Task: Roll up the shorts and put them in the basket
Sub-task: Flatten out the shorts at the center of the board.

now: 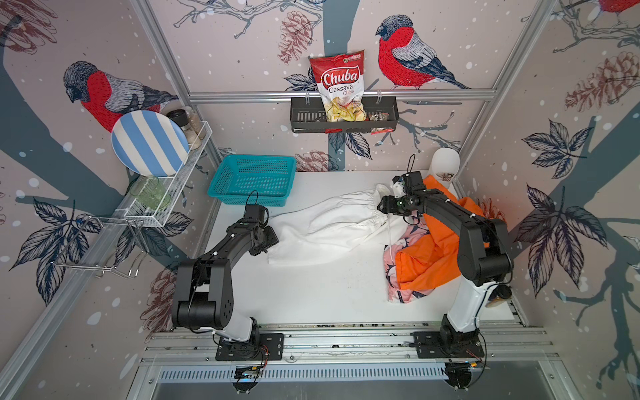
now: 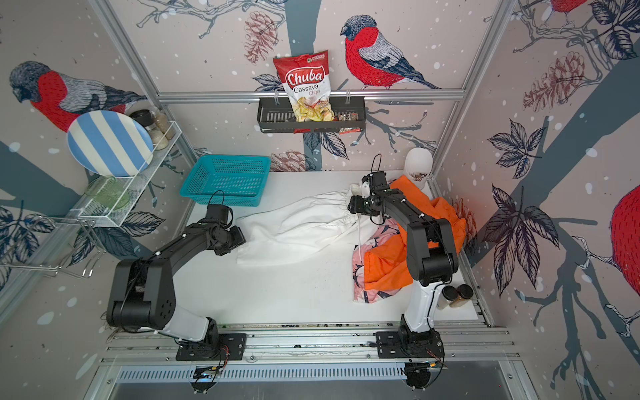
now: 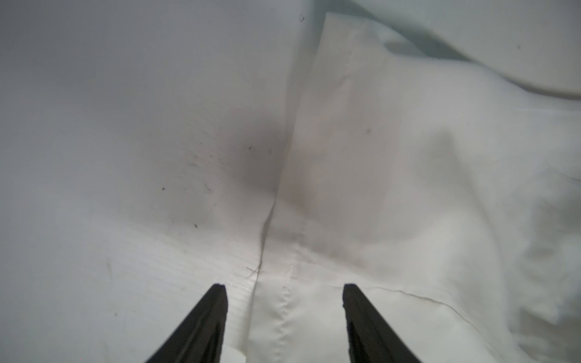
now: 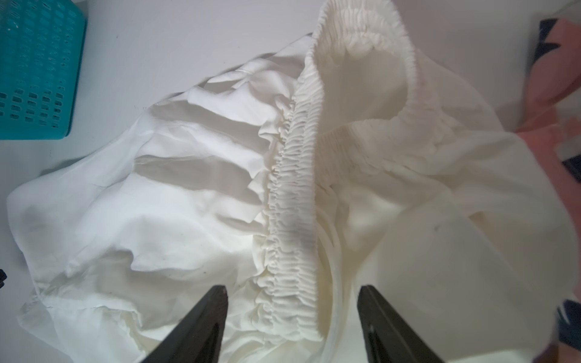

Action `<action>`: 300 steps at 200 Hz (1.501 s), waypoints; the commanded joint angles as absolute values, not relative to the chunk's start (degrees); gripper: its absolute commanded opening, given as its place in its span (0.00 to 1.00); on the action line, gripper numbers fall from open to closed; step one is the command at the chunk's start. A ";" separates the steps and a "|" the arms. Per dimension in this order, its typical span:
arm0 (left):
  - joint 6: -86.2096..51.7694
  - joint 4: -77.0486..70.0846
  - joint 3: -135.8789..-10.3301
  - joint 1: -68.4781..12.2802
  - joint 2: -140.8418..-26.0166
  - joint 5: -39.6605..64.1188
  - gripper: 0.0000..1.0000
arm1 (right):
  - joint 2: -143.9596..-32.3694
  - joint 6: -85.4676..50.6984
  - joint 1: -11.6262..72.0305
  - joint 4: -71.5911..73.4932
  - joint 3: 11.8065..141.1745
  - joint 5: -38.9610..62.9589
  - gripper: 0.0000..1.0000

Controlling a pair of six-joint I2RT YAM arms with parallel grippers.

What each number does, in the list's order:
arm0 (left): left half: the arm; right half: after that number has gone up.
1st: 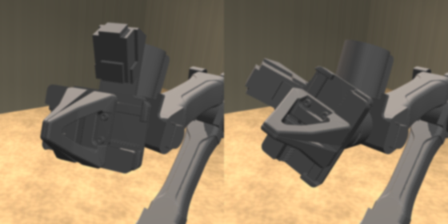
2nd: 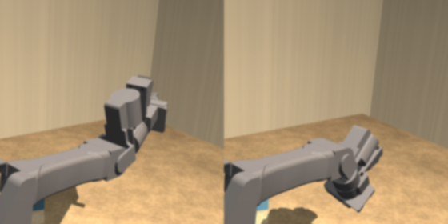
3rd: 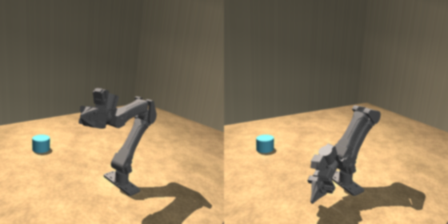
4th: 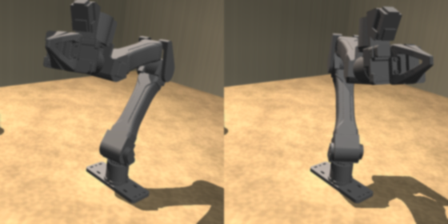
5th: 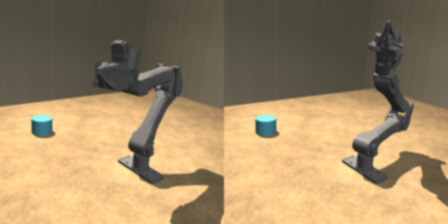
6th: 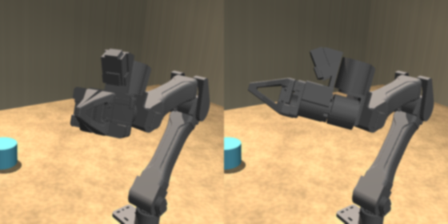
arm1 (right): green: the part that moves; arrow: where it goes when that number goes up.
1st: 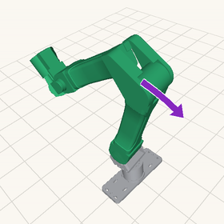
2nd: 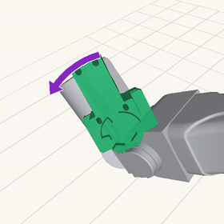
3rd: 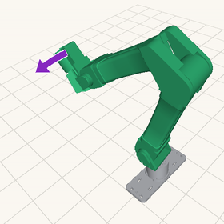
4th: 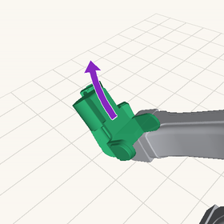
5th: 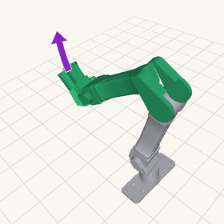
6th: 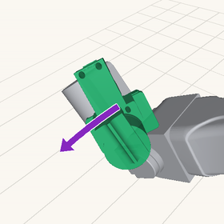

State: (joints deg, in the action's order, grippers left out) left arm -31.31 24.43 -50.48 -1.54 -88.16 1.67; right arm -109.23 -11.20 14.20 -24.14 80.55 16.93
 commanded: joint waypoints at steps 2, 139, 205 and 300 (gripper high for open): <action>-31.50 21.80 -48.99 -1.53 -89.36 1.67 0.60 | -110.94 -9.33 14.23 -23.97 81.38 17.87 0.70; -30.07 20.11 -53.26 -1.67 -95.26 -1.34 0.47 | -113.54 -10.45 15.09 -24.67 82.53 20.61 0.29; -28.84 21.77 -53.26 -1.75 -96.31 0.83 0.45 | -113.48 -10.70 15.02 -24.65 81.83 19.77 0.27; -28.32 20.86 -51.75 -2.32 -97.72 1.68 0.34 | -113.08 -11.13 15.20 -24.84 82.01 19.94 0.21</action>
